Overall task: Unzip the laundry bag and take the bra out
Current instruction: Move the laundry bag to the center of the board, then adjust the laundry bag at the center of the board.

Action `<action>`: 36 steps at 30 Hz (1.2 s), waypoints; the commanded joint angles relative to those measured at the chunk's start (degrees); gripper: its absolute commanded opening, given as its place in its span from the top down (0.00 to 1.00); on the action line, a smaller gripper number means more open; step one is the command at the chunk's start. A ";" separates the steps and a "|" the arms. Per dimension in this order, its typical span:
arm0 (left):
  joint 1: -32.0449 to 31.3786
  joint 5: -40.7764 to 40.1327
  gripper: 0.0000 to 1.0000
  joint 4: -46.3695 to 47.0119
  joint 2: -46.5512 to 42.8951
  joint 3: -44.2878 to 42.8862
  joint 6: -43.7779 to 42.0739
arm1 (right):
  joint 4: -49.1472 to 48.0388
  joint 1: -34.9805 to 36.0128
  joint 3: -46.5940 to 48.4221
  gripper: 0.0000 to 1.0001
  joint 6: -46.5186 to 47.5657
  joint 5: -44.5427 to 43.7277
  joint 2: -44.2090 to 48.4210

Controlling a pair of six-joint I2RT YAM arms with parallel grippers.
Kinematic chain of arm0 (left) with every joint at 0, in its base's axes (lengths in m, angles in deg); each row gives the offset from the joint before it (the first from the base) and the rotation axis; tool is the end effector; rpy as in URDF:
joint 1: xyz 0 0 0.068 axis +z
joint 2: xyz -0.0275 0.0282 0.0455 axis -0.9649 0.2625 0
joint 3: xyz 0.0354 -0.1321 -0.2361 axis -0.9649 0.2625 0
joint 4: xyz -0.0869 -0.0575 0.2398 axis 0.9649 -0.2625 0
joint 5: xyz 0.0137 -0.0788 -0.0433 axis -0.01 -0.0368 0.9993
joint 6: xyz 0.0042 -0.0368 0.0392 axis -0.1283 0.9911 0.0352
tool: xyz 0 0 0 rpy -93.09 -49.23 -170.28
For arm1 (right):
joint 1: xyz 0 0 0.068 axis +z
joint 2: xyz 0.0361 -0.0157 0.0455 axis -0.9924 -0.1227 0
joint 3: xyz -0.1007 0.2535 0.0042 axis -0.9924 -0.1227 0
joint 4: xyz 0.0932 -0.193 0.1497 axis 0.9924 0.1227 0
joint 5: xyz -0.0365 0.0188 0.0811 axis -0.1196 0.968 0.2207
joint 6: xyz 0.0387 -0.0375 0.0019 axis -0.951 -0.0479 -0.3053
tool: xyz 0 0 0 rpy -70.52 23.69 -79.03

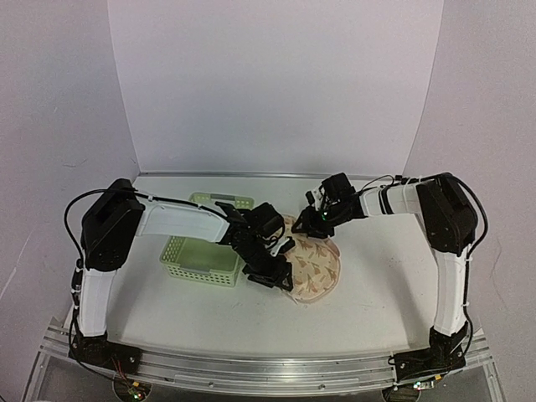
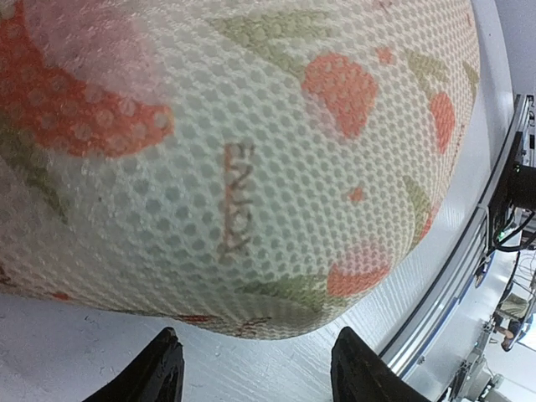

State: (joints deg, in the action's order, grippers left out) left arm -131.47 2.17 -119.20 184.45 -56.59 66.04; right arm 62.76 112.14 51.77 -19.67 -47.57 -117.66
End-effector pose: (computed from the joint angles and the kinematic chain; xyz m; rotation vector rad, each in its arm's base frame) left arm 0.2284 -0.3749 0.1581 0.9178 2.8134 -0.9222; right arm 0.3702 0.2235 0.1380 -0.1494 2.6112 0.9423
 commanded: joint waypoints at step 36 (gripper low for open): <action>10.94 -4.91 0.33 -2.34 9.40 -30.15 -6.94 | -4.72 16.40 -40.43 0.38 -5.90 -14.48 52.56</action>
State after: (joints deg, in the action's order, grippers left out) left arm -120.26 -4.14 -120.62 191.27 -82.22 60.75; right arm 64.49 125.78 12.41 -19.60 -59.40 -64.88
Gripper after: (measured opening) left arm 0.675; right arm 0.626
